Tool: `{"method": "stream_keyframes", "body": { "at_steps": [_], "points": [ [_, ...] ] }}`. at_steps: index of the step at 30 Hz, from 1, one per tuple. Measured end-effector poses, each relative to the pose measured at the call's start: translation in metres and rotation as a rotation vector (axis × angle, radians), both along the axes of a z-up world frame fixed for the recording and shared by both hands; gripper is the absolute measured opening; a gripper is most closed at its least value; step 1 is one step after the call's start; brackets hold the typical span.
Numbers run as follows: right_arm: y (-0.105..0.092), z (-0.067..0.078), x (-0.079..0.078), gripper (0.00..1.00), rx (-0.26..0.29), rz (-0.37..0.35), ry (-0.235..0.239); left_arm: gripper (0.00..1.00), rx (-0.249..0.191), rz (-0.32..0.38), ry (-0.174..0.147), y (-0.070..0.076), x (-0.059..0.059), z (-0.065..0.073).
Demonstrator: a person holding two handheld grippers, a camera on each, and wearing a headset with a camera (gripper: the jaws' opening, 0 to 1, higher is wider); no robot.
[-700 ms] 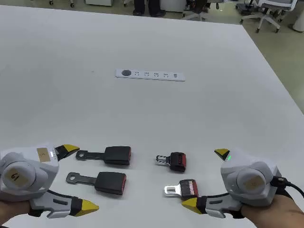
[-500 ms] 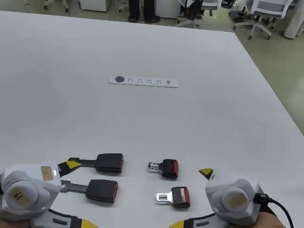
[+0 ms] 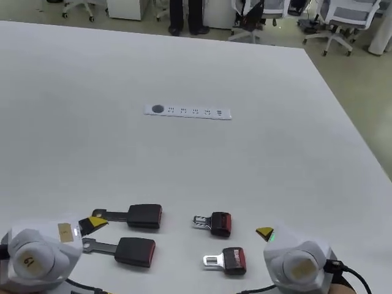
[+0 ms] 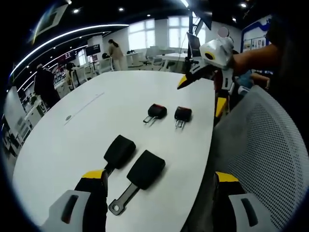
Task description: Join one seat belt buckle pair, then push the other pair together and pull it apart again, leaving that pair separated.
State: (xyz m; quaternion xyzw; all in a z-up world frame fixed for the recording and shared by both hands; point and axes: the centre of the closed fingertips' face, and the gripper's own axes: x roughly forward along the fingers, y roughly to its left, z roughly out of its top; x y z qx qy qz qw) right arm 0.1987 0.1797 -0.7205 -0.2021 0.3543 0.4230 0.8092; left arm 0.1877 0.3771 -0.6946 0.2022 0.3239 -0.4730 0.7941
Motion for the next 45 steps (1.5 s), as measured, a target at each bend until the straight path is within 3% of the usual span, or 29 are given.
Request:
{"method": "stream_keyframes", "body": {
  "at_steps": [5,13,21,24,27,38,45],
  "points": [
    [-0.003,0.001,-0.002,0.98,-0.018,0.007,0.007,0.92,0.009,-0.005,0.007,0.003,-0.002,0.001],
    [-0.01,0.023,0.011,0.99,-0.024,0.003,-0.02,0.92,0.011,0.013,-0.007,0.012,0.002,0.01],
    [-0.013,0.019,0.009,0.99,-0.024,-0.007,-0.031,0.92,-0.009,0.047,-0.004,0.013,-0.001,0.007],
    [-0.015,0.014,0.005,0.99,-0.013,-0.029,-0.01,0.92,0.002,0.041,-0.002,0.015,-0.004,-0.001],
    [-0.015,0.014,0.002,0.98,-0.01,-0.028,-0.007,0.92,0.004,0.044,0.003,0.013,-0.006,0.001],
    [-0.01,0.013,0.004,0.98,-0.025,0.006,-0.019,0.91,-0.004,0.089,-0.003,0.02,0.006,0.004],
    [-0.012,0.011,0.006,0.95,-0.025,-0.003,-0.013,0.9,-0.013,0.103,-0.014,0.021,0.008,0.007]
  ]
}}
